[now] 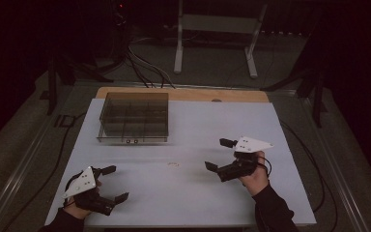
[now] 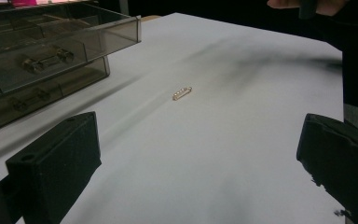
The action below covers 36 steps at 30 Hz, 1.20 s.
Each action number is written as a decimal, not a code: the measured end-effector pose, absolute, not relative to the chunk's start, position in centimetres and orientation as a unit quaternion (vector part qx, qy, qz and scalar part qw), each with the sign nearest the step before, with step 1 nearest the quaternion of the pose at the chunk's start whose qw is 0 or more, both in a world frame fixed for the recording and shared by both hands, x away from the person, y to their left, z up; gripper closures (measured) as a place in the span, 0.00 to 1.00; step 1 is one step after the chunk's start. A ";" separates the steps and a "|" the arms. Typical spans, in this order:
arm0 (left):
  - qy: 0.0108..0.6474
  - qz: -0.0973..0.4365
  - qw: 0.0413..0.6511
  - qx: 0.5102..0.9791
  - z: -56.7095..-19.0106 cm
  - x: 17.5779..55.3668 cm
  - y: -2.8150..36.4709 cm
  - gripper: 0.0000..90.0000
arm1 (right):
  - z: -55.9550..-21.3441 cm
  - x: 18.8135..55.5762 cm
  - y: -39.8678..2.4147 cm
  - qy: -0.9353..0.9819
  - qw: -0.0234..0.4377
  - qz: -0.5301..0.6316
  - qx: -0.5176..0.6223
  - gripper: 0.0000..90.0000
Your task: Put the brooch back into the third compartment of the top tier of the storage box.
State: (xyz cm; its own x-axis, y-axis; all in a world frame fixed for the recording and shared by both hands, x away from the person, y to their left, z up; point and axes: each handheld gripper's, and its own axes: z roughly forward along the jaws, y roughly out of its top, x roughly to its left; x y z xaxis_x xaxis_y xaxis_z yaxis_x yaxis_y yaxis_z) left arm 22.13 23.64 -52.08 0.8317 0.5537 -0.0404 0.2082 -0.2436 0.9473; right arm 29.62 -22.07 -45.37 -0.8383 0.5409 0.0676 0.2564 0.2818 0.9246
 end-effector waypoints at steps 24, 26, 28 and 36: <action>0.245 0.152 0.563 0.774 -52.1 22.1 23.6 0.01 | -45.7 32.1 -17.2 0.811 0.102 0.535 0.213 0.00; 0.245 0.152 0.563 0.774 -52.1 22.1 23.6 0.01 | -45.8 32.2 -16.7 0.814 0.100 0.533 0.209 0.00; 0.246 0.151 0.565 0.773 -52.1 22.1 23.6 0.01 | -45.9 32.5 -16.4 0.814 0.097 0.533 0.208 0.00; 0.243 0.151 0.564 0.774 -52.1 22.1 23.6 0.01 | -46.3 33.1 -15.0 0.819 0.088 0.530 0.200 0.00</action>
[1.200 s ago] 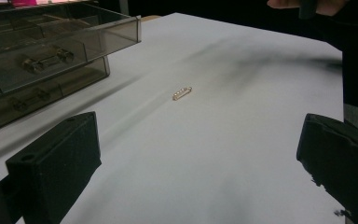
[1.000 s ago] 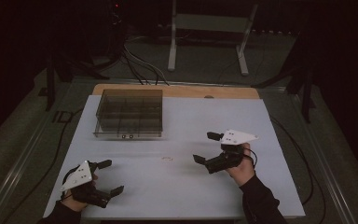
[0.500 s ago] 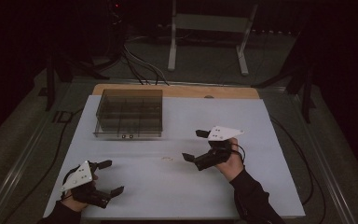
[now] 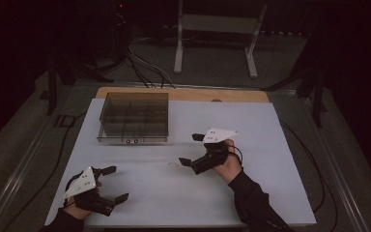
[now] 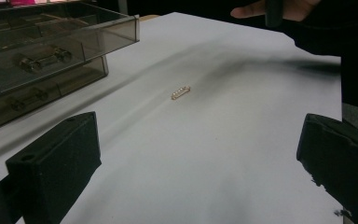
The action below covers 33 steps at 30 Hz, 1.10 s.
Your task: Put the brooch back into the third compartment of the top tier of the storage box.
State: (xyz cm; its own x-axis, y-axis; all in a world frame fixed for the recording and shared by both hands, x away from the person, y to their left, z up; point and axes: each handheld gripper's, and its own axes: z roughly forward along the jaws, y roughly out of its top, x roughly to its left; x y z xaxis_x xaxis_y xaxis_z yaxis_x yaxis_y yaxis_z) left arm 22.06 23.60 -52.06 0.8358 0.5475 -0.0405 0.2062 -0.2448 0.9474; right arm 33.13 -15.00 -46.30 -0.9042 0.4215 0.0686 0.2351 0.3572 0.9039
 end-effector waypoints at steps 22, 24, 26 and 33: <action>0.245 0.151 0.563 0.774 -52.1 22.1 23.6 0.01 | -50.1 34.1 -11.3 0.853 0.046 0.487 0.180 0.00; 0.245 0.152 0.563 0.774 -52.1 22.1 23.6 0.01 | -50.5 34.2 -11.1 0.859 0.048 0.476 0.183 0.00; 0.247 0.152 0.564 0.773 -52.1 22.1 23.6 0.01 | -50.8 34.4 -11.0 0.863 0.043 0.466 0.191 0.00; 0.246 0.151 0.562 0.775 -52.1 22.1 23.6 0.01 | -51.3 34.7 -10.8 0.861 0.058 0.454 0.221 0.16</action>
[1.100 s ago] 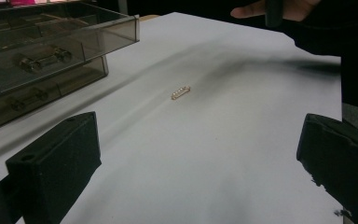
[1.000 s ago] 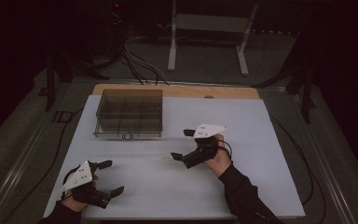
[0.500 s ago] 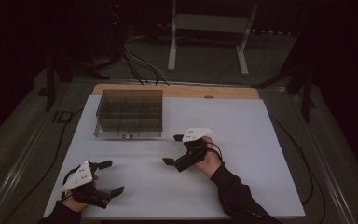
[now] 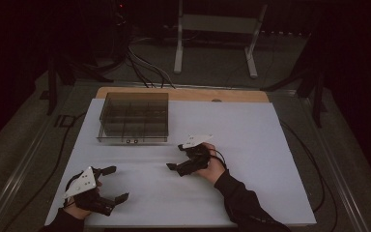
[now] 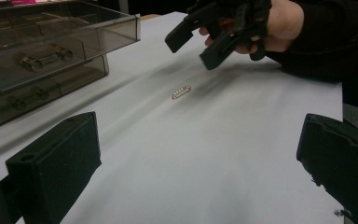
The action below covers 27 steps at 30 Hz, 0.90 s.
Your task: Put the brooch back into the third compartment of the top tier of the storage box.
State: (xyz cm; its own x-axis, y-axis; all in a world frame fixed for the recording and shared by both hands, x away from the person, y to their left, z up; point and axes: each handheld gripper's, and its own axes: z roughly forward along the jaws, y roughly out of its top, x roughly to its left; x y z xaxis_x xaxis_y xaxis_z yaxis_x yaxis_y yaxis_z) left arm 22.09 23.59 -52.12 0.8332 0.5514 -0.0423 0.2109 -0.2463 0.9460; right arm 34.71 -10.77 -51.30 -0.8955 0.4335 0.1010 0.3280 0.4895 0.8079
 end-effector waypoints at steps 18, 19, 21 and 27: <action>0.246 0.151 0.562 0.775 -52.2 22.1 23.6 0.01 | -52.8 35.8 -10.0 0.888 0.030 0.399 0.228 0.66; 0.246 0.151 0.562 0.775 -52.2 22.1 23.6 0.01 | -52.9 35.8 -10.0 0.889 0.028 0.397 0.228 0.66; 0.248 0.151 0.561 0.775 -52.2 22.1 23.6 0.01 | -53.1 35.9 -9.9 0.890 0.029 0.394 0.227 0.66; 0.249 0.151 0.562 0.775 -52.2 22.1 23.6 0.01 | -53.4 35.8 -9.5 0.899 0.055 0.372 0.222 0.73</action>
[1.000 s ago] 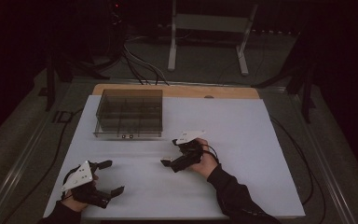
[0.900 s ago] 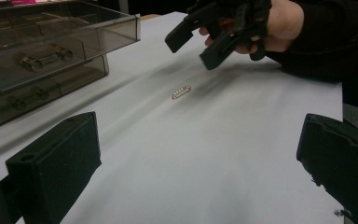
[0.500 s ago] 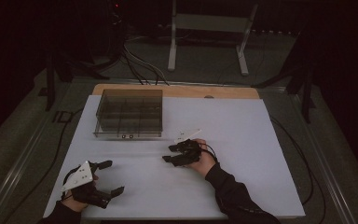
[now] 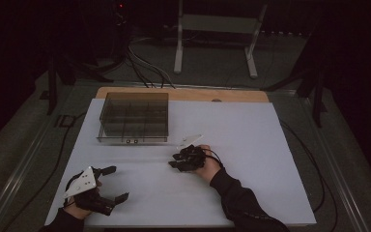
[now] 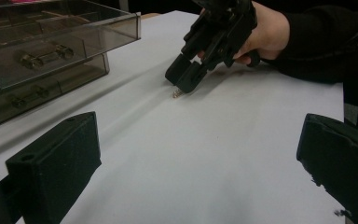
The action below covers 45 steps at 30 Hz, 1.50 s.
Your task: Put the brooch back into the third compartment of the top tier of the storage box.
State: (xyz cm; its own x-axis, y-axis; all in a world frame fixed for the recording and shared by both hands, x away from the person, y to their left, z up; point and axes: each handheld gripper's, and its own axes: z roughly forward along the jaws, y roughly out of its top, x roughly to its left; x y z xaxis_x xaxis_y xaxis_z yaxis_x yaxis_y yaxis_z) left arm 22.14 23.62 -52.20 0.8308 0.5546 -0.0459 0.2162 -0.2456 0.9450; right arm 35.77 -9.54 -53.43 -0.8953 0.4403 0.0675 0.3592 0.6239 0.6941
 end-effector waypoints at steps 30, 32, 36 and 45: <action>0.246 0.149 0.557 0.779 -52.3 22.2 23.5 0.01 | -51.7 34.8 -9.3 0.907 0.062 0.363 0.205 0.96; 0.247 0.149 0.558 0.778 -52.3 22.2 23.5 0.01 | -51.4 34.6 -9.3 0.907 0.061 0.364 0.201 0.96; 0.247 0.148 0.559 0.778 -52.3 22.2 23.5 0.01 | -51.2 34.4 -9.3 0.909 0.058 0.363 0.197 0.96; 0.247 0.148 0.558 0.778 -52.3 22.2 23.5 0.01 | -50.5 34.1 -9.2 0.911 0.056 0.362 0.191 0.96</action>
